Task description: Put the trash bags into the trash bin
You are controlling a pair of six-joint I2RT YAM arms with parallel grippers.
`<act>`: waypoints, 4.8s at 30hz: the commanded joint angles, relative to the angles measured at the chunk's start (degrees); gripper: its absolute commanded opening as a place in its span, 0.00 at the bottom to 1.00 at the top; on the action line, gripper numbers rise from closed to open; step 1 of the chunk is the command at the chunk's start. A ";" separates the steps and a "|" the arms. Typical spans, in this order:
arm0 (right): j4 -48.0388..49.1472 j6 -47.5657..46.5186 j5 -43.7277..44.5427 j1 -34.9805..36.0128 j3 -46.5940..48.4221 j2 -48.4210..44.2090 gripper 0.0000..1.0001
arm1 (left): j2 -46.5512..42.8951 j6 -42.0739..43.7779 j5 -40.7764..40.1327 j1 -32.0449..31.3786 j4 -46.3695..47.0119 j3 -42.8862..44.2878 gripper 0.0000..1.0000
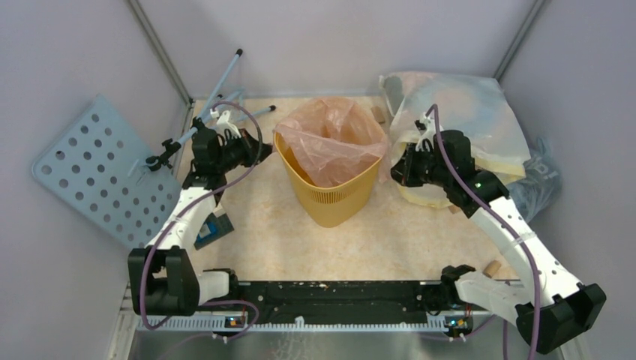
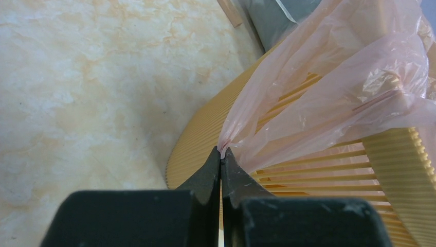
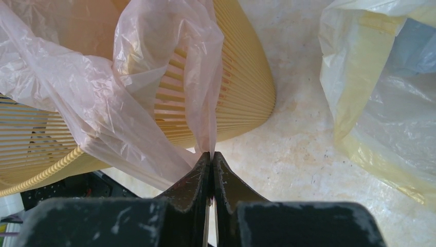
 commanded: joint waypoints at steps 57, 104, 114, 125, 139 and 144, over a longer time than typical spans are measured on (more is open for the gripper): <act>6.15 -3.17 0.73 -0.57 -3.45 -8.75 0.23 | -19.71 -4.80 -14.84 1.94 -17.53 10.26 0.86; 3.37 -14.42 10.30 -0.55 32.49 14.23 0.80 | -24.67 -11.13 -6.71 -1.70 -15.09 3.97 0.99; 3.18 -15.67 11.41 -0.52 35.11 19.01 0.81 | -22.35 -11.83 -15.99 -14.73 -15.21 3.34 0.99; -0.22 -17.33 10.84 -0.48 41.79 26.44 0.73 | -20.53 -10.48 -20.67 -20.26 -18.64 7.18 0.99; -14.31 -25.64 9.20 4.91 55.02 39.92 0.56 | -17.39 -6.99 -19.50 -20.44 -18.52 7.54 0.80; -14.65 -25.67 6.90 5.40 55.83 41.62 0.47 | -15.87 -5.49 -19.15 -20.38 -18.63 8.11 0.73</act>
